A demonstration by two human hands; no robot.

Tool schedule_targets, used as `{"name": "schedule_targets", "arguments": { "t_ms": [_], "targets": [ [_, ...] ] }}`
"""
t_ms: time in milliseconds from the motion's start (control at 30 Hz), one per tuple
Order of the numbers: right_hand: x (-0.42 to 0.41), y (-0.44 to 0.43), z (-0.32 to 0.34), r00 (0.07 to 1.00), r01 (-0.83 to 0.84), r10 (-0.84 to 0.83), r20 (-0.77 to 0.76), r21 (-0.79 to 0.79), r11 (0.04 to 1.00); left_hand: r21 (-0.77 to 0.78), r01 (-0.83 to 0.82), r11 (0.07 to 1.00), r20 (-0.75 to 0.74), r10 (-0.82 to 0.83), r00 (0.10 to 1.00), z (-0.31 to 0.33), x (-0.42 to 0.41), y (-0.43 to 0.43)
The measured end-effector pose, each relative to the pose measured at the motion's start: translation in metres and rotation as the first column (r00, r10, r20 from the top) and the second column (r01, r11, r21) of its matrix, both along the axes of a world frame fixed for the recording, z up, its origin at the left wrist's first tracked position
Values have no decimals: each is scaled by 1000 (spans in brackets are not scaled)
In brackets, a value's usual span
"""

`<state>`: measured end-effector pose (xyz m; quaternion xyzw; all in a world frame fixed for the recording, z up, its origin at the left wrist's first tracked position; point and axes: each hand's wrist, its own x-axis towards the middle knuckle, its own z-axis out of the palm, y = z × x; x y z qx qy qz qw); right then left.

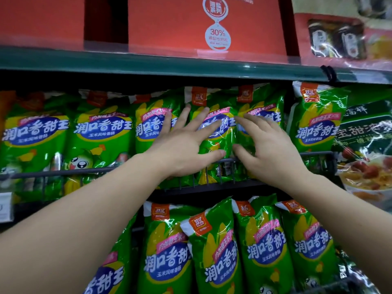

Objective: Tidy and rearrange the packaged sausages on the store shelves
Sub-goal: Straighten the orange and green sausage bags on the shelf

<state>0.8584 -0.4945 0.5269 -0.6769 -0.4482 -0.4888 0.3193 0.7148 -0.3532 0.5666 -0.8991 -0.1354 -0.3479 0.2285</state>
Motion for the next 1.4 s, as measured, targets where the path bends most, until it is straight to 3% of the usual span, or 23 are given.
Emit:
{"name": "schedule_targets", "arguments": {
  "t_ms": [100,200,667,967,1167,1400],
  "targets": [
    [5,-14,-8,997,49,-37,-62,195,980,25,-19,999,-1,19,1000,-2,0,0],
    [11,-28,-13,981,67,-21,-193,237,969,34,-29,999,16,28,999,-3,0,-1],
    [35,-49,-2,955,90,-51,-293,123,988,52,-39,998,129,32,991,-7,0,-5],
    [64,-44,19,952,-57,82,-293,94,994,59,-177,982,292,153,944,-1,30,-32],
    [77,-50,36,941,-159,146,-305,-16,987,67,-129,989,222,111,969,7,59,-45],
    [83,-46,50,933,-146,108,-345,-85,986,-24,-199,980,172,200,964,15,64,-41]
  ]
}}
